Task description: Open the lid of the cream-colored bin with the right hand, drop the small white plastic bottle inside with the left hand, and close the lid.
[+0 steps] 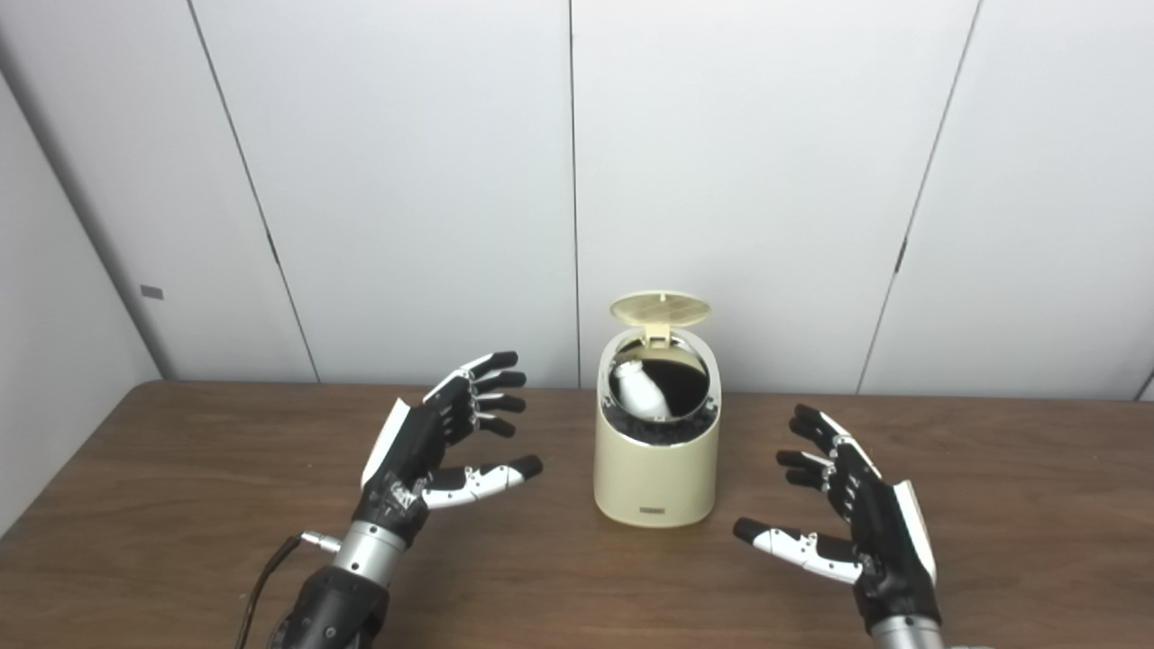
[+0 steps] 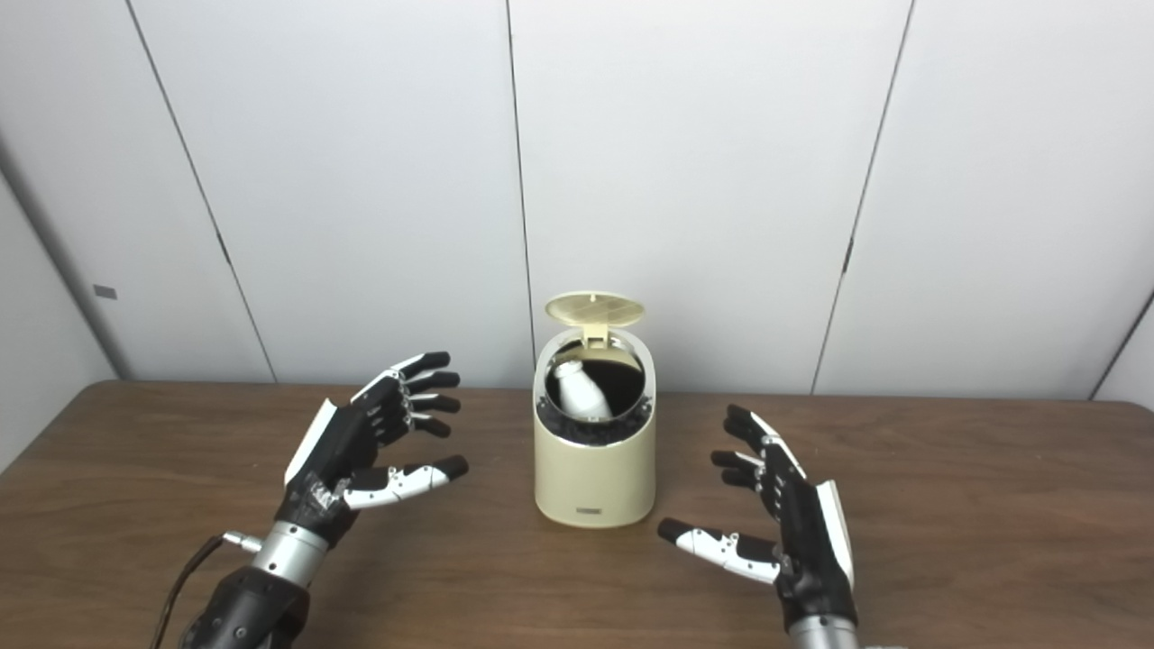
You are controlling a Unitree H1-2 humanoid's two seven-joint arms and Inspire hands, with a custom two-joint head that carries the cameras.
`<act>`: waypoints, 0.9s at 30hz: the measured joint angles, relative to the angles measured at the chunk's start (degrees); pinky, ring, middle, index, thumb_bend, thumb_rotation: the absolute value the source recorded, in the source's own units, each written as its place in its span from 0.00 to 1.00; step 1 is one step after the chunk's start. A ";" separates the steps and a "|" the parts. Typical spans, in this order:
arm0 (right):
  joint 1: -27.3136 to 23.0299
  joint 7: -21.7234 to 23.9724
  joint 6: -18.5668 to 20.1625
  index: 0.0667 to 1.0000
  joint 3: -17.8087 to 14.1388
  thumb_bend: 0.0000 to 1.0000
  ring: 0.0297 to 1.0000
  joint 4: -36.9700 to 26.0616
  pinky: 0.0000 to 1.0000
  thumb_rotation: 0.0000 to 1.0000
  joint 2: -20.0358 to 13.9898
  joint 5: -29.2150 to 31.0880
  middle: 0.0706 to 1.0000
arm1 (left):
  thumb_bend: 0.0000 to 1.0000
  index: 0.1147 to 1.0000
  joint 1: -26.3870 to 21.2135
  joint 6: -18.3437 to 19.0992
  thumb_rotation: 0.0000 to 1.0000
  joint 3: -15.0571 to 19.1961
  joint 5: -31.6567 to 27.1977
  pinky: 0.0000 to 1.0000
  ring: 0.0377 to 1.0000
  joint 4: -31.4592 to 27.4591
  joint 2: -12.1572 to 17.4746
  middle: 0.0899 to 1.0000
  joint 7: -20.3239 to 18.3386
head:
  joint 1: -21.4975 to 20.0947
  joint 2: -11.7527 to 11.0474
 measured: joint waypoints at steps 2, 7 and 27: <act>-1.59 0.63 0.00 0.84 0.25 0.74 0.75 0.31 0.67 0.23 -0.85 -0.21 0.82 | 0.75 0.80 -0.03 -0.05 0.05 0.13 0.42 0.62 0.69 1.42 -0.01 0.76 -0.98 | -0.18 -0.18; -7.05 2.63 1.12 0.83 1.93 0.66 0.79 -2.02 0.67 0.32 -4.41 -3.94 0.82 | 0.74 0.78 0.42 -2.44 0.03 0.29 2.13 0.59 0.66 4.56 -1.26 0.72 -1.30 | -0.88 -0.70; -24.14 13.05 13.62 0.83 8.46 0.63 0.88 -2.91 0.80 0.57 -12.66 -17.00 0.86 | 0.69 0.77 2.65 -6.39 0.00 0.34 5.17 0.66 0.71 10.92 -6.02 0.77 -1.17 | -1.50 -2.90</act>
